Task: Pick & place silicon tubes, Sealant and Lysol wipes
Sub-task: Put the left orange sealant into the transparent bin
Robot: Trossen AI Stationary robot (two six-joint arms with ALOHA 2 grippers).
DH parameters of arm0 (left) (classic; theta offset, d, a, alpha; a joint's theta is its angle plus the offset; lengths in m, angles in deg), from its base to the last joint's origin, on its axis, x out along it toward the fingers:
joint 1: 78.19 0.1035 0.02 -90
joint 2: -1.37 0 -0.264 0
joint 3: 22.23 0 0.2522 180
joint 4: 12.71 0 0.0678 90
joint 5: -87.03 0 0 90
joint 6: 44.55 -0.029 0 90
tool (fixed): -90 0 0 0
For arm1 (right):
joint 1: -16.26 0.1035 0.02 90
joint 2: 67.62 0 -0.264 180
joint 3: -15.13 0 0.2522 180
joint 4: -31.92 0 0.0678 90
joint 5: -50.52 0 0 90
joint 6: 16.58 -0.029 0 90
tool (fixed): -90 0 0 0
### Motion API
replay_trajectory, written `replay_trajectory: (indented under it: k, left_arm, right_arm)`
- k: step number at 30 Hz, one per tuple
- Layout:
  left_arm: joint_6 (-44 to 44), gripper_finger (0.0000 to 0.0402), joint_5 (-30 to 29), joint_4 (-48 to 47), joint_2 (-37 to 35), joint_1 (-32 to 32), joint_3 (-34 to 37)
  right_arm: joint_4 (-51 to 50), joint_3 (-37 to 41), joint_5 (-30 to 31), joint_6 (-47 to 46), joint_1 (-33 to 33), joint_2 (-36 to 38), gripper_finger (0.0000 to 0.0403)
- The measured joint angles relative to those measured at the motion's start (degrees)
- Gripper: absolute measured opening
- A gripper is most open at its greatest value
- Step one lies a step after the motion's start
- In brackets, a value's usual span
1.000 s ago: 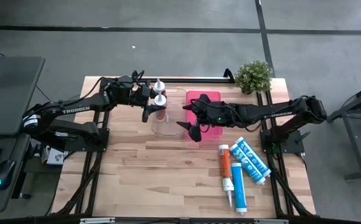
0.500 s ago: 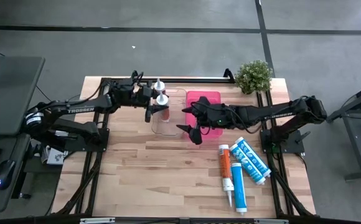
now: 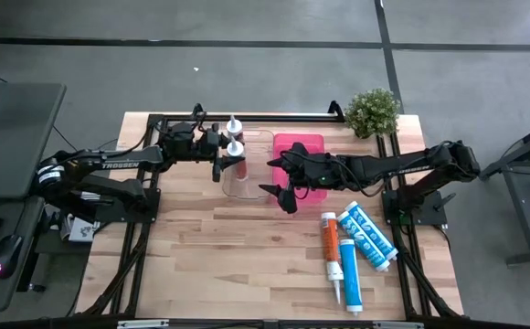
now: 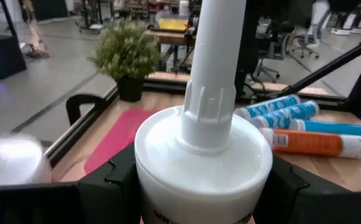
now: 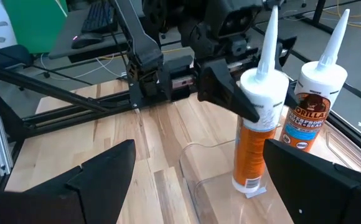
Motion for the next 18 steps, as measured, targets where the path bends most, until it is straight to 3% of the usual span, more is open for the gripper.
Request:
replay_trajectory:
  k: [18]
  left_arm:
    - [1.5,0.0197,-1.7,3.0,0.9,0.0,3.3]
  right_arm:
    - [0.0,0.0,-0.7,0.0,0.0,0.0,0.0348]
